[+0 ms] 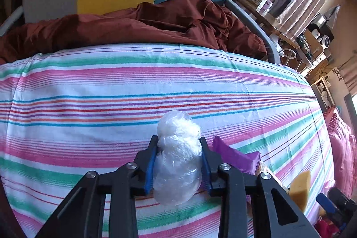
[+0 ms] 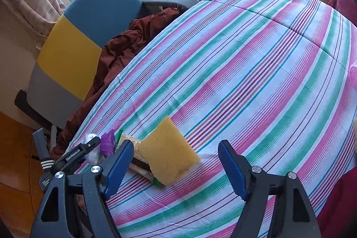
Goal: Organize objects
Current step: 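Grasp the plastic-wrapped roll with the left gripper while the right gripper grasps the yellow sponge, then carry the plastic-wrapped roll into the gold tray and open the left gripper, then carry the yellow sponge into the gold tray and open the right gripper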
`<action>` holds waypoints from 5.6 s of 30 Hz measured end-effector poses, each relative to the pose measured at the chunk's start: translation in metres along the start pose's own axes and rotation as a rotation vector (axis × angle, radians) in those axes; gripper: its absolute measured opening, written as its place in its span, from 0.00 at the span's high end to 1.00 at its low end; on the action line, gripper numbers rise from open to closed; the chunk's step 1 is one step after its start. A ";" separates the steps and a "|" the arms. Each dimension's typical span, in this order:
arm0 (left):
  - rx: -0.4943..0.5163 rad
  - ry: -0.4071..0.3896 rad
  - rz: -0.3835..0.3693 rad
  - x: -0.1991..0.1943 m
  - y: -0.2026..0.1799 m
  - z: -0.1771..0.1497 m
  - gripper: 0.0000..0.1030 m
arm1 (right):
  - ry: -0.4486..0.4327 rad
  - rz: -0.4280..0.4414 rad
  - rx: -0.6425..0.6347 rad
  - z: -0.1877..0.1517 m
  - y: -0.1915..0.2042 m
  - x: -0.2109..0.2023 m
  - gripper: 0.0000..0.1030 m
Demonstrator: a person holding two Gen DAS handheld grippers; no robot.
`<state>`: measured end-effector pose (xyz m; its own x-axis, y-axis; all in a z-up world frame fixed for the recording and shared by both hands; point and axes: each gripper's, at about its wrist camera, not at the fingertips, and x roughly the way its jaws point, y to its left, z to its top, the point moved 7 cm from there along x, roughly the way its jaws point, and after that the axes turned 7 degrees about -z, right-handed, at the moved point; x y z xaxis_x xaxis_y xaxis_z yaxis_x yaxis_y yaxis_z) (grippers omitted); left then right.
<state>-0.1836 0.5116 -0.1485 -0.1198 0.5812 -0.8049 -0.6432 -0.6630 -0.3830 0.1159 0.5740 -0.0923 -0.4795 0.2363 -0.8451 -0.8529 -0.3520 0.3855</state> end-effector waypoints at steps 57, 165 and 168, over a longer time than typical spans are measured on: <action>0.321 -0.135 0.030 -0.092 -0.037 -0.203 0.66 | 0.150 -0.006 -0.821 -0.115 0.118 0.043 0.47; -0.063 -0.386 0.388 -0.308 0.157 -0.198 0.54 | 0.034 -0.225 -0.972 -0.138 0.126 0.044 0.48; -0.062 -0.392 0.387 -0.312 0.157 -0.204 0.54 | 0.022 -0.191 -0.965 -0.145 0.137 0.034 0.48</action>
<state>-0.0930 0.1301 -0.0499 -0.6186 0.4142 -0.6676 -0.4522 -0.8826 -0.1286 0.0130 0.4021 -0.1218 -0.3391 0.3527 -0.8721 -0.3761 -0.9006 -0.2180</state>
